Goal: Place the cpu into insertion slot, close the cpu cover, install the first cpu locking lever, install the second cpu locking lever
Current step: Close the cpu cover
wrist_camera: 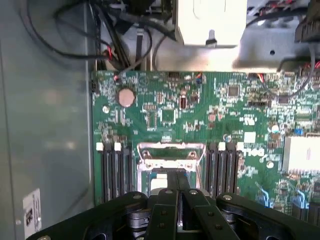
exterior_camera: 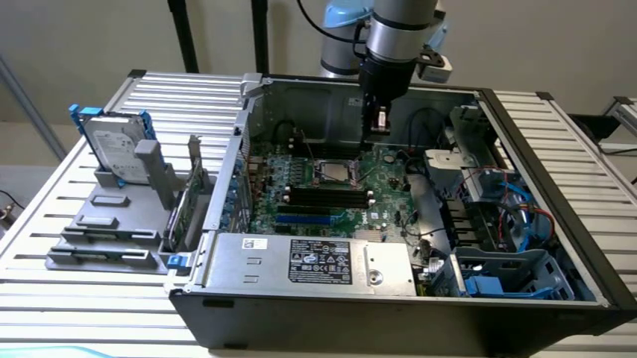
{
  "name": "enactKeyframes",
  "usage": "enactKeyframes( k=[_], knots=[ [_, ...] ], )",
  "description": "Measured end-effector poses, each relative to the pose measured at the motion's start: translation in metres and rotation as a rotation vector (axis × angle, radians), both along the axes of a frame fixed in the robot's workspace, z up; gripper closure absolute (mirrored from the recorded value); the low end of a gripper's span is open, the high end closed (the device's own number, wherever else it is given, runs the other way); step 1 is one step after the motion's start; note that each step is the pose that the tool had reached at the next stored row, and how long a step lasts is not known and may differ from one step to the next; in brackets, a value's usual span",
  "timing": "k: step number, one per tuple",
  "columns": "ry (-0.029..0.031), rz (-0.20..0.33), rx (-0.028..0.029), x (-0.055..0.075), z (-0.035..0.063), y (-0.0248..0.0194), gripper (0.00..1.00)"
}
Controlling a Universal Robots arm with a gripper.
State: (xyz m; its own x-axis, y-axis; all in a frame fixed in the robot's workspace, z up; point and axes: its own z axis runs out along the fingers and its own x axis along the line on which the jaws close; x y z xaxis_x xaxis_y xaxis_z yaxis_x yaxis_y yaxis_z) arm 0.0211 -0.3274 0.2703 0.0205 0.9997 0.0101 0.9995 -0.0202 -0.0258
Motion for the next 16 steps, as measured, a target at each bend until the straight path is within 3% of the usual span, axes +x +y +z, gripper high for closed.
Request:
enactKeyframes(
  k=[9, 16],
  knots=[
    [0.0029, 0.0, 0.0057, 0.04, -0.0009, 0.0, 0.89],
    [0.0032, 0.01, 0.0055, 0.043, -0.0134, -0.0013, 0.89]
  ],
)
